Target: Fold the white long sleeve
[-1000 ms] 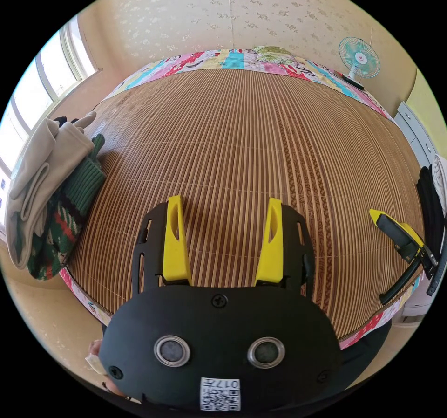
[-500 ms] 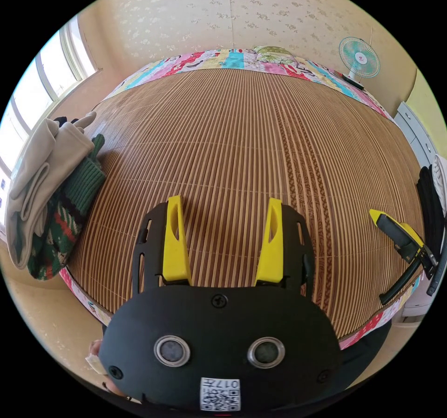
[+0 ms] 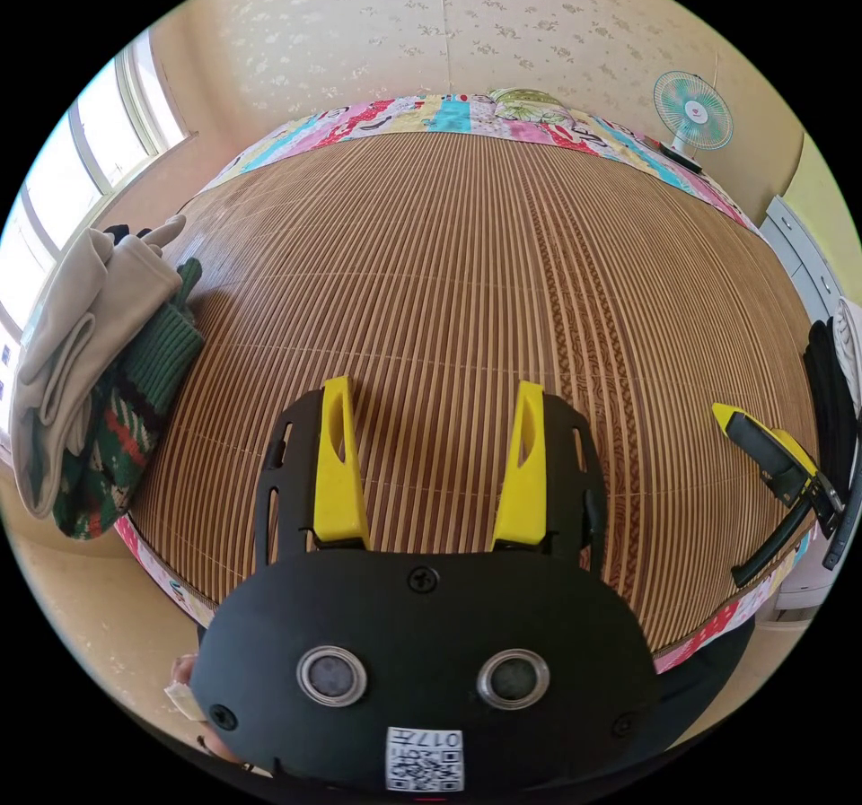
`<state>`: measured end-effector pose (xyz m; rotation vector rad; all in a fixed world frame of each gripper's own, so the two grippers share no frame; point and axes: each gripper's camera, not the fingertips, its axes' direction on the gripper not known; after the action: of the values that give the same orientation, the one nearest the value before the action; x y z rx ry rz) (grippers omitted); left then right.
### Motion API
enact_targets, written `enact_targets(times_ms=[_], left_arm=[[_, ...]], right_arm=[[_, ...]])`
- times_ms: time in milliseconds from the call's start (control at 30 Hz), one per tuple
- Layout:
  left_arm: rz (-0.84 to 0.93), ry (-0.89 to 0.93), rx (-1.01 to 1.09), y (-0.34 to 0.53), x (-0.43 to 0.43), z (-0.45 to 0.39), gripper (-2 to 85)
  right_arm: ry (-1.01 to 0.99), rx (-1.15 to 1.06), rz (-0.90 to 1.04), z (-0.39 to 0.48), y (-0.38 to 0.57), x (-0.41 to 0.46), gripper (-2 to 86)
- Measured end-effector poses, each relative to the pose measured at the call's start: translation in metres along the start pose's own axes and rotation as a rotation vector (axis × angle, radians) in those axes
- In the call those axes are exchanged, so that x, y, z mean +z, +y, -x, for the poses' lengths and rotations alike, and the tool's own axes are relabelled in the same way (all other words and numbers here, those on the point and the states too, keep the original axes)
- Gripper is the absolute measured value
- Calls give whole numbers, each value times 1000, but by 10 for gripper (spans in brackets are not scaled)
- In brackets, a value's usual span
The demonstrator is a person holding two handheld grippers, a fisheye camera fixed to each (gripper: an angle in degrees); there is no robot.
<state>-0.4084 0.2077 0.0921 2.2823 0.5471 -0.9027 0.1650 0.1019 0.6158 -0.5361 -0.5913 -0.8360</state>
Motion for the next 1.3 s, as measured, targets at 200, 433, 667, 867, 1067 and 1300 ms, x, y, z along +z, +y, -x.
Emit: enact_targets(times_ms=[200, 433, 667, 867, 1067, 1300], left_arm=[[0, 0, 0, 1, 1, -1, 237], [0, 0, 0, 2, 3, -2, 237], [0, 0, 0, 2, 4, -3, 237], [0, 0, 0, 3, 6, -3, 237], [0, 0, -1, 3, 8, -3, 237], [0, -1, -1, 3, 10, -3, 237]], right_arm=[[0, 0, 0, 0, -1, 0, 315], [0, 1, 0, 0, -3, 1, 315], [1, 1, 0, -1, -5, 2, 315], [1, 2, -1, -2, -7, 3, 315], [1, 2, -1, -4, -10, 4, 315], [2, 3, -1, -6, -13, 7, 315]])
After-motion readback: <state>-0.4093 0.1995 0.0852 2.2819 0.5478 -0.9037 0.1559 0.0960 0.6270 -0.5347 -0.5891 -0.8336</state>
